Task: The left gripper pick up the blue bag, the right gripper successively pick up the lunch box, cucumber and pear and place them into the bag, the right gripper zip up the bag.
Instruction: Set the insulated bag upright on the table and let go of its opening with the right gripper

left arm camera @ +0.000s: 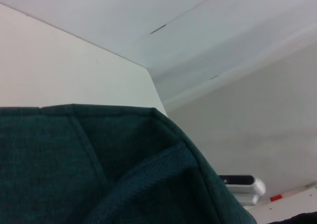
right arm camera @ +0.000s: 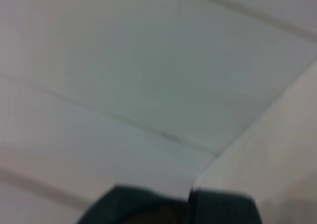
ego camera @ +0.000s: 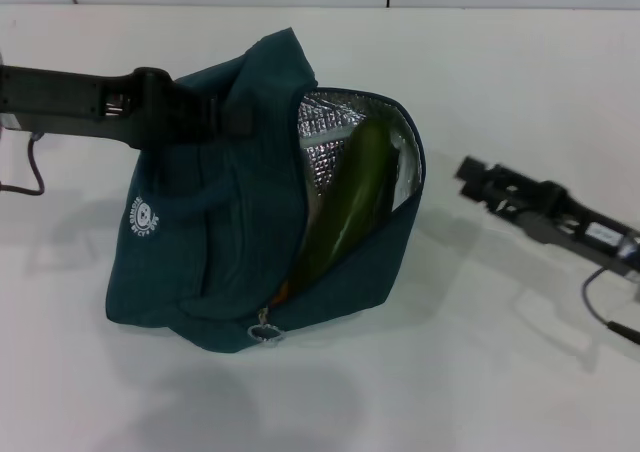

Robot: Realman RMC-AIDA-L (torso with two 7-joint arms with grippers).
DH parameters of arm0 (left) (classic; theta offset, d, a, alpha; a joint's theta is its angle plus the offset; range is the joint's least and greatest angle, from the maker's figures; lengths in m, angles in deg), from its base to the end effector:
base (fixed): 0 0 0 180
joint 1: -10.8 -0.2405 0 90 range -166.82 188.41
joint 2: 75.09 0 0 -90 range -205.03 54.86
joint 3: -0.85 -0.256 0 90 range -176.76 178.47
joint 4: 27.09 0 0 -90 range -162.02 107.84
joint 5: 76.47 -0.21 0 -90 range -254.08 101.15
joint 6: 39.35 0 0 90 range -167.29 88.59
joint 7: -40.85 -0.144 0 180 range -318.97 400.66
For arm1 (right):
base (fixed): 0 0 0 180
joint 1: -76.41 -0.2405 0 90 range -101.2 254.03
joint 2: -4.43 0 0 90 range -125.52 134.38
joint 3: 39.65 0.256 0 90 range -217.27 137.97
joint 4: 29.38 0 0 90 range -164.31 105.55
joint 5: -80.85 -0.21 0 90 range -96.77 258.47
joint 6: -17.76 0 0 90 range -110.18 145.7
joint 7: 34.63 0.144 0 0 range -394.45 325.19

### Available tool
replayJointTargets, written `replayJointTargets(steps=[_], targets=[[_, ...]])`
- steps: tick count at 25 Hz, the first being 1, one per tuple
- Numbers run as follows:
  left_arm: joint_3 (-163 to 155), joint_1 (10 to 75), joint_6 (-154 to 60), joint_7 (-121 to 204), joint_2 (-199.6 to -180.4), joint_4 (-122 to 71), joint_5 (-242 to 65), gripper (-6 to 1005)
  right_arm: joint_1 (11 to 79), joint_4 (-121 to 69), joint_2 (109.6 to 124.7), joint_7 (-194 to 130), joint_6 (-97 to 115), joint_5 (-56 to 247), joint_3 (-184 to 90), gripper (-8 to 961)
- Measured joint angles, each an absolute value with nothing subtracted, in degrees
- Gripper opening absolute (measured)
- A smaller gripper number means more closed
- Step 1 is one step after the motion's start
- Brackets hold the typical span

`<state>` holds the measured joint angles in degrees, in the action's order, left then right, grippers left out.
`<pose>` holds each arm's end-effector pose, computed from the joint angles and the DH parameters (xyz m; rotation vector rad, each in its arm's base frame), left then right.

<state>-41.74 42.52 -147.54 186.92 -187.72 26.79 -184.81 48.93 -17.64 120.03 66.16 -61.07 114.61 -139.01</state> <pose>-0.2133 0.3301 0.0834 2.4044 1.6599 0.7228 0.2637 0.3045 -0.0543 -2.1519 1.7682 1.3508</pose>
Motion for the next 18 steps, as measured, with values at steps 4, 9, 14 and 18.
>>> replayJointTargets(steps=[4, 9, 14, 18], targets=[[-41.8, 42.6, -147.5, 186.9, -187.85, 26.8, -184.8, 55, 46.2, -17.0, 120.37, 69.3, -59.7, 116.9, -140.8, 574], [-41.8, 42.6, -147.5, 186.9, -187.95, 26.8, -184.9, 56, 43.1, -16.4, 120.59, 71.5, -56.6, 117.1, -143.2, 574], [-41.9, 42.7, -147.5, 186.9, -187.98, 26.8, -185.0, 56, 42.6, -15.3, 120.62, 71.9, -56.2, 116.9, -144.9, 574], [-41.9, 42.7, -147.5, 186.9, -188.01, 26.8, -184.9, 57, 44.3, -14.6, 120.47, 71.9, -59.6, 116.5, -144.3, 574]])
